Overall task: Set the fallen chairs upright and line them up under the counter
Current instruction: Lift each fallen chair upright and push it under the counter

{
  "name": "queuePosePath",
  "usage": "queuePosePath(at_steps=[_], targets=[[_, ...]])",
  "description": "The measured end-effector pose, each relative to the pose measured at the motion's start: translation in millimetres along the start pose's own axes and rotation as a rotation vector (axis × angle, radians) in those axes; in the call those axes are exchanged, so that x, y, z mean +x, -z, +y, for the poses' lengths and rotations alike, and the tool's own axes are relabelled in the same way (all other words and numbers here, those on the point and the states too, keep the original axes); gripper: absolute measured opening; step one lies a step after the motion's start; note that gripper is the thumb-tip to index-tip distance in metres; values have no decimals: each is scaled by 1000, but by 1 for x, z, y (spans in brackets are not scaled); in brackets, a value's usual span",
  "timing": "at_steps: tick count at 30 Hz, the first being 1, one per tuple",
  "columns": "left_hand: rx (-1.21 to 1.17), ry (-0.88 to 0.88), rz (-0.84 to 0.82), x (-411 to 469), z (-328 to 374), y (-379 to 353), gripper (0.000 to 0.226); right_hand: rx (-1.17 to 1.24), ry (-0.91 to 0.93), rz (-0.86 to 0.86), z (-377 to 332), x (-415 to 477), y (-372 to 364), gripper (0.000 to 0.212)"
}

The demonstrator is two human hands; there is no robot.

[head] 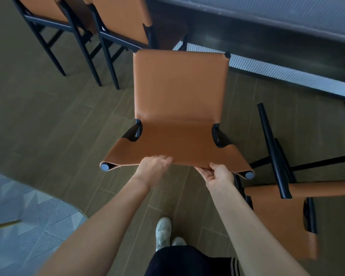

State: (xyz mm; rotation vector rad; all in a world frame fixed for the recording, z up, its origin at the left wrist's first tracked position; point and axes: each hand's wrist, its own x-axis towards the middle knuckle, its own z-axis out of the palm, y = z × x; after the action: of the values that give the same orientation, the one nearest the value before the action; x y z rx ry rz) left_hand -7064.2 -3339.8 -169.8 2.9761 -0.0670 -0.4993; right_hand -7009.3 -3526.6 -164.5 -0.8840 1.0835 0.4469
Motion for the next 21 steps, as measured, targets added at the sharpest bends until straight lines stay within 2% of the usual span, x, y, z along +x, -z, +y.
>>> queuePosePath(at_steps=[10,18,21], targets=[[-17,5,136,42,-10,34,49,-17,131,0,-33,-6,-52,36],[-20,-23,115,80,-24,63,44,-49,218,-4,-57,2,-91,38],[-65,-29,106,87,-29,64,51,-63,218,1,-63,3,-98,33]])
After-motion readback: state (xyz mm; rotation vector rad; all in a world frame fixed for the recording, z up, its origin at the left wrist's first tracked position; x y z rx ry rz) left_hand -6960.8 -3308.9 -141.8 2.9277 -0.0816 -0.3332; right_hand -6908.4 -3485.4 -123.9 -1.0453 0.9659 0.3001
